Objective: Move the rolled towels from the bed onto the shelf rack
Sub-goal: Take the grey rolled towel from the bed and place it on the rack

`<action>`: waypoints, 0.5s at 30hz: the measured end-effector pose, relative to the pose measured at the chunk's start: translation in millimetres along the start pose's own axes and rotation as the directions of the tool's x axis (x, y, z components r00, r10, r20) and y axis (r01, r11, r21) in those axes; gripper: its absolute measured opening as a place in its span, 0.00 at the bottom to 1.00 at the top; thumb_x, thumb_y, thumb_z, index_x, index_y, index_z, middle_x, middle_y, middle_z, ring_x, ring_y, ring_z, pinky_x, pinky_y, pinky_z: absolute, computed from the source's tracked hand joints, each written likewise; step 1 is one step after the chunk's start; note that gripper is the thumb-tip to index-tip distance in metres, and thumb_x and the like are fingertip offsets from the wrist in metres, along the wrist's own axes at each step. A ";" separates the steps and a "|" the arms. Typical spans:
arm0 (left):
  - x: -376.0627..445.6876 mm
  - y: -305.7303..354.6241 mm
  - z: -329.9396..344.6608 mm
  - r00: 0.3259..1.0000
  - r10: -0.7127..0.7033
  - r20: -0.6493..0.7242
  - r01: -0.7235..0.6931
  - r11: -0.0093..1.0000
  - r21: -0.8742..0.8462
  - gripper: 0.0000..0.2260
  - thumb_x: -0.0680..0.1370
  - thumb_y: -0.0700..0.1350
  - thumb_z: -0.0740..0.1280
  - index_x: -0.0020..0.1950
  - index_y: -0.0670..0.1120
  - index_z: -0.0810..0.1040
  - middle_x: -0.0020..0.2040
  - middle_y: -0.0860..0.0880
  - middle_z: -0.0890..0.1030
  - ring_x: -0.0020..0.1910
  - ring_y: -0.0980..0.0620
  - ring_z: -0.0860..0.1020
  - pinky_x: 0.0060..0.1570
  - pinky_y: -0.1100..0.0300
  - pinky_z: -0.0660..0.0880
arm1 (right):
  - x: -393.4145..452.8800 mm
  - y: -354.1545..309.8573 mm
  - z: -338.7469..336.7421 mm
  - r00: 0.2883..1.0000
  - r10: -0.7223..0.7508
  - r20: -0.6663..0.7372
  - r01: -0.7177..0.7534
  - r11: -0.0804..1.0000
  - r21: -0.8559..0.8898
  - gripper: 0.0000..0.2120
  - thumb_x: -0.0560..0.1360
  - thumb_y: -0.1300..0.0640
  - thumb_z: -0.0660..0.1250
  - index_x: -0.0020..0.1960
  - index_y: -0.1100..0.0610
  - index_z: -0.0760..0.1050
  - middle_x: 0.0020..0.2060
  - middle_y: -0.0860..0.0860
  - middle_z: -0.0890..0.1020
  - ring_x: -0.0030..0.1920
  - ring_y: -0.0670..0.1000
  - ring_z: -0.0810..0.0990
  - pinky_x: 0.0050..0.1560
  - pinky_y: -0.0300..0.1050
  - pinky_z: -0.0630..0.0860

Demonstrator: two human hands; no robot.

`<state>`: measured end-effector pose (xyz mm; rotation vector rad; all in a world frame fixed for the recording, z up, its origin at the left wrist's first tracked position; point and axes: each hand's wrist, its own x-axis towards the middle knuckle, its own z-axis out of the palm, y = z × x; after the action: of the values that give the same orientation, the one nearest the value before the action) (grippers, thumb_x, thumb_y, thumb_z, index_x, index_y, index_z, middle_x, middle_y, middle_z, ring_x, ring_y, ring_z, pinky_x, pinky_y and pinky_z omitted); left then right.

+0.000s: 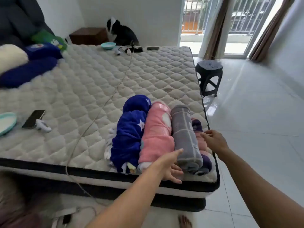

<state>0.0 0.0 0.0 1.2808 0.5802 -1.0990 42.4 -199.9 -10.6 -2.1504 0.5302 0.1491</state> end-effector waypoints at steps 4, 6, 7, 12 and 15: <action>22.3 6.6 15.0 0.997 -0.074 -0.023 0.070 0.986 -0.153 0.43 0.73 0.65 0.66 0.79 0.47 0.52 0.74 0.37 0.64 0.67 0.39 0.72 0.62 0.35 0.71 | 66.6 -9.0 0.8 1.000 0.002 0.015 -0.003 0.997 0.077 0.18 0.76 0.48 0.64 0.60 0.59 0.74 0.56 0.57 0.81 0.53 0.56 0.78 0.54 0.51 0.75; 30.5 4.6 24.3 0.996 -0.081 -0.037 0.067 0.957 -0.281 0.40 0.73 0.65 0.65 0.77 0.47 0.56 0.67 0.40 0.72 0.55 0.44 0.79 0.62 0.34 0.71 | 94.5 -19.8 6.0 0.997 -0.021 0.074 0.012 0.993 0.119 0.18 0.76 0.47 0.64 0.59 0.58 0.74 0.55 0.56 0.80 0.51 0.53 0.78 0.49 0.47 0.76; 34.2 4.3 27.4 0.995 -0.081 -0.054 0.059 0.942 -0.329 0.38 0.74 0.64 0.65 0.77 0.48 0.57 0.60 0.42 0.75 0.49 0.46 0.80 0.61 0.35 0.71 | 109.6 -26.6 8.1 0.994 -0.036 0.106 0.022 0.991 0.130 0.19 0.76 0.45 0.64 0.59 0.57 0.72 0.55 0.55 0.79 0.52 0.53 0.77 0.50 0.47 0.76; 45.2 1.8 37.9 0.984 -0.114 -0.134 0.041 0.889 -0.456 0.31 0.75 0.62 0.65 0.72 0.46 0.64 0.51 0.43 0.77 0.47 0.47 0.79 0.61 0.35 0.71 | 187.6 -48.7 25.0 0.967 -0.053 0.250 0.036 0.997 0.072 0.41 0.65 0.32 0.63 0.71 0.54 0.64 0.66 0.55 0.74 0.61 0.56 0.77 0.61 0.57 0.76; 51.5 -0.2 40.8 0.981 -0.110 -0.160 0.016 0.868 -0.496 0.31 0.74 0.62 0.66 0.73 0.47 0.66 0.63 0.42 0.77 0.51 0.46 0.79 0.56 0.37 0.75 | 195.4 -62.7 33.8 0.953 -0.067 0.296 0.064 0.998 0.017 0.32 0.71 0.36 0.63 0.66 0.56 0.69 0.58 0.53 0.77 0.54 0.55 0.77 0.54 0.51 0.76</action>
<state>12.2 -54.9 -33.9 0.9191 0.9808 -0.8132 248.1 -202.9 -41.6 -2.0866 0.2841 0.4247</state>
